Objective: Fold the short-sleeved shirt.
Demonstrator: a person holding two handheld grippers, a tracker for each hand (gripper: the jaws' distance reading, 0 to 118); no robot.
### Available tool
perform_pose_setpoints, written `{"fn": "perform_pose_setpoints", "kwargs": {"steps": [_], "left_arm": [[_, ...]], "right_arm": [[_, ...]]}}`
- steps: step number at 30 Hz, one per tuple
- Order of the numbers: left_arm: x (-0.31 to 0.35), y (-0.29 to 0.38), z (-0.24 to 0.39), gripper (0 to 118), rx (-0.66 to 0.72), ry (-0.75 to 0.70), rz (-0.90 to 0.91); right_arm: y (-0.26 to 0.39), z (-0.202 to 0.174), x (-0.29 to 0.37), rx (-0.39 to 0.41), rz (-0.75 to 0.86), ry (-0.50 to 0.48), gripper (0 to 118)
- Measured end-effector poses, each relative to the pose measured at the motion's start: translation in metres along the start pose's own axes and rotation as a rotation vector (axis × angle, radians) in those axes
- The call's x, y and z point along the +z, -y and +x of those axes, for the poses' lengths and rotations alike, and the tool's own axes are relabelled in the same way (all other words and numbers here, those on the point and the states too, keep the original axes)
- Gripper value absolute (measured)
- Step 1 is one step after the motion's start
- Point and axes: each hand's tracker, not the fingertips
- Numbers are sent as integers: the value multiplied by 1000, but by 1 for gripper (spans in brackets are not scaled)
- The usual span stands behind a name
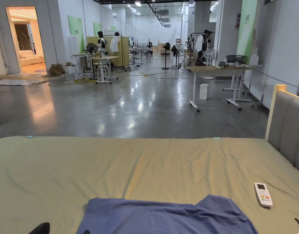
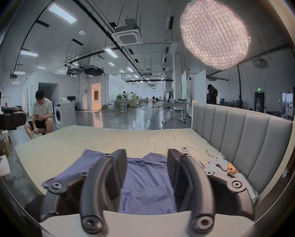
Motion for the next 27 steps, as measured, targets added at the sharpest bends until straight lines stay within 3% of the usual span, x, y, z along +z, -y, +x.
{"fn": "perform_pose_setpoints", "kwargs": {"steps": [2, 5, 7, 18, 27], "left_arm": [[3, -3, -1, 15, -12, 5, 4], [7, -2, -6, 3, 7, 5, -24], [9, 1, -9, 3, 44, 0, -24], [12, 13, -20, 3, 83, 42, -65], [10, 40, -55, 3, 25, -82, -162]], "right_arm": [[1, -1, 4, -2, 5, 2, 31], [4, -5, 7, 18, -3, -2, 7], [6, -7, 10, 34, -8, 2, 0], [6, -9, 14, 27, -22, -17, 0], [20, -11, 15, 33, -85, -24, 0]]}}
